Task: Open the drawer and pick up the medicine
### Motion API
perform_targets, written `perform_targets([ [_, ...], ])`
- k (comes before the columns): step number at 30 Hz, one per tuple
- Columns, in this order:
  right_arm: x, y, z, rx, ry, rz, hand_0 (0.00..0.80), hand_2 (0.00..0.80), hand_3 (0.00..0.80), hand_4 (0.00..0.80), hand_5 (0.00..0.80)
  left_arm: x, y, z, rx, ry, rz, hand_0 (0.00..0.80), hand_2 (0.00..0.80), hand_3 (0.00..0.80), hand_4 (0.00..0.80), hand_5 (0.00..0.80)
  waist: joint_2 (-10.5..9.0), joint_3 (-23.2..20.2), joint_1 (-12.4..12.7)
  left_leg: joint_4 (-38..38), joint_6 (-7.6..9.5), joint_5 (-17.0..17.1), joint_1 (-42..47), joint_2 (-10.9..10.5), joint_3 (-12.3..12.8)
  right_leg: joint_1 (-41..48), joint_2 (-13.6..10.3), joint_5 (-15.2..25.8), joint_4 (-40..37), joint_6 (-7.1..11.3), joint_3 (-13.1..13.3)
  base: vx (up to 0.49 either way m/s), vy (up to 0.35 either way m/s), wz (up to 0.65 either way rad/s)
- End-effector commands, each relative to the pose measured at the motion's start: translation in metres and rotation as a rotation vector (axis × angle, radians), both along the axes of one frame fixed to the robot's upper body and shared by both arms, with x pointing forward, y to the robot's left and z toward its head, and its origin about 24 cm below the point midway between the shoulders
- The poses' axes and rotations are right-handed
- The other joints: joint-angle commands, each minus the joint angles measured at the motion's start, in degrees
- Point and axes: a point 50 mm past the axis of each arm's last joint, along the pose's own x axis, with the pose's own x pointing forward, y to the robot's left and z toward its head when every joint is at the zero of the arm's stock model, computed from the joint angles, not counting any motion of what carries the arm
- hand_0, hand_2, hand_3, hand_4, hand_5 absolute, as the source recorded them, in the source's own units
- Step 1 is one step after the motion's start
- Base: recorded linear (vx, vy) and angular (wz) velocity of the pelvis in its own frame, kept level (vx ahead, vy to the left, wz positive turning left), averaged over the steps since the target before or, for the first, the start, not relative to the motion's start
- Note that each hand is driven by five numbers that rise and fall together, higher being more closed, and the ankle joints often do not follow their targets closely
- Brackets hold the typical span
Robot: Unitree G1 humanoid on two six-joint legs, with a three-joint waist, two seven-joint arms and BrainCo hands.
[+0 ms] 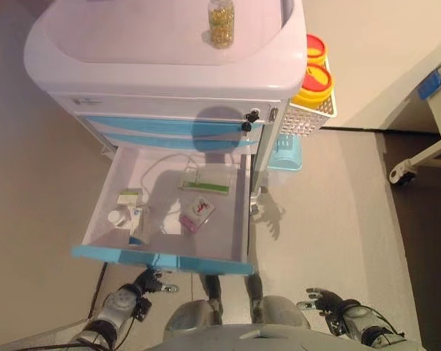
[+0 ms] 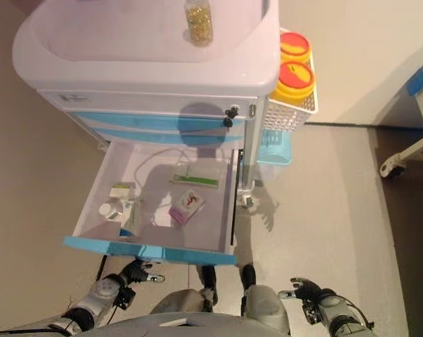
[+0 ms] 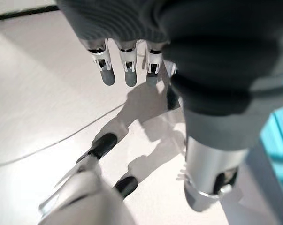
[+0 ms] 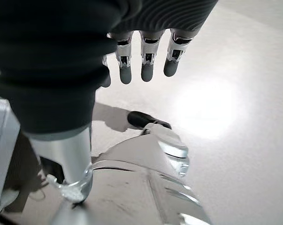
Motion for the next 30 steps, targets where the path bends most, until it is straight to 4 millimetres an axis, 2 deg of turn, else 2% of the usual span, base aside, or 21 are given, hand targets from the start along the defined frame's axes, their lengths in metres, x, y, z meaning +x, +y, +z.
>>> perform_targets([
  [1, 0.013, 0.002, 0.011, 0.012, -0.094, 0.093, 0.0, 0.0, 0.0, 0.0, 0.0, 0.061, -0.01, 0.046, -0.018, -0.254, -0.052, 0.0, 0.0, 0.0, 0.0, 0.0, -0.29, 1.16, -1.8, 10.86, 1.04, -7.98, -3.61, -2.17, -2.39, -4.88, -2.26, -1.97, 9.35, 2.18, -1.58, -0.006, 0.037, -0.06],
  [7, 0.033, 0.009, 0.032, 0.039, -0.29, 0.158, 0.0, 0.0, 0.0, 0.0, 0.0, 0.086, -0.004, 0.081, -0.001, -0.384, -0.07, 0.0, 0.0, 0.0, 0.0, 0.0, -1.23, 3.93, -2.82, 17.38, 1.43, -9.4, -8.43, -2.02, -1.45, -9.26, -2.67, -2.77, 14.08, 1.36, -0.91, -0.01, 0.013, -0.1],
  [13, 0.047, 0.004, 0.049, 0.002, -0.388, 0.152, 0.0, 0.0, 0.0, 0.0, 0.0, 0.109, 0.0, 0.118, 0.015, -0.508, -0.081, 0.0, 0.0, 0.0, 0.0, 0.0, -2.32, 6.68, -3.66, 25.36, 2.0, -11.27, -15.84, -1.53, -0.17, -16.64, -2.71, -4.02, 21.02, 0.42, -0.51, -0.017, 0.015, -0.06],
  [18, 0.05, -0.002, 0.055, -0.029, -0.422, 0.127, 0.0, 0.0, 0.0, 0.0, 0.0, 0.123, 0.009, 0.141, 0.052, -0.573, -0.067, 0.0, 0.0, 0.0, 0.0, 0.0, -2.68, 7.76, -4.34, 30.05, 2.34, -12.1, -21.51, -1.09, 0.57, -22.4, -1.89, -4.68, 25.44, -0.3, -0.1, -0.021, 0.033, -0.07],
  [24, 0.045, -0.01, 0.055, -0.049, -0.409, 0.123, 0.0, 0.0, 0.0, 0.0, 0.0, 0.139, 0.031, 0.164, 0.079, -0.603, 0.019, 0.0, 0.0, 0.0, 0.0, 0.0, -2.84, 7.93, -6.01, 34.72, 2.84, -13.42, -26.45, -0.52, 1.42, -27.71, -1.06, -5.46, 29.81, -0.88, 1.24, 0.023, 0.062, -0.14],
  [25, 0.044, -0.011, 0.055, -0.052, -0.405, 0.122, 0.0, 0.0, 0.0, 0.0, 0.0, 0.141, 0.035, 0.167, 0.058, -0.603, 0.046, 0.0, 0.0, 0.0, 0.0, 0.0, -2.81, 8.07, -6.33, 36.13, 2.61, -15.32, -26.44, -0.51, 1.15, -27.82, -0.96, -7.19, 31.31, -0.55, 1.73, 0.112, 0.08, -0.13],
  [30, 0.042, -0.011, 0.055, -0.073, -0.425, 0.127, 0.0, 0.0, 0.0, 0.0, 0.0, 0.153, 0.057, 0.189, 0.071, -0.637, 0.148, 0.0, 0.0, 0.0, 0.0, 0.0, -3.29, 7.68, -7.85, 39.7, 3.06, -16.91, -28.79, -0.04, 2.05, -30.25, -0.6, -7.33, 33.37, -0.64, 3.08, 0.07, 0.066, -0.14],
])
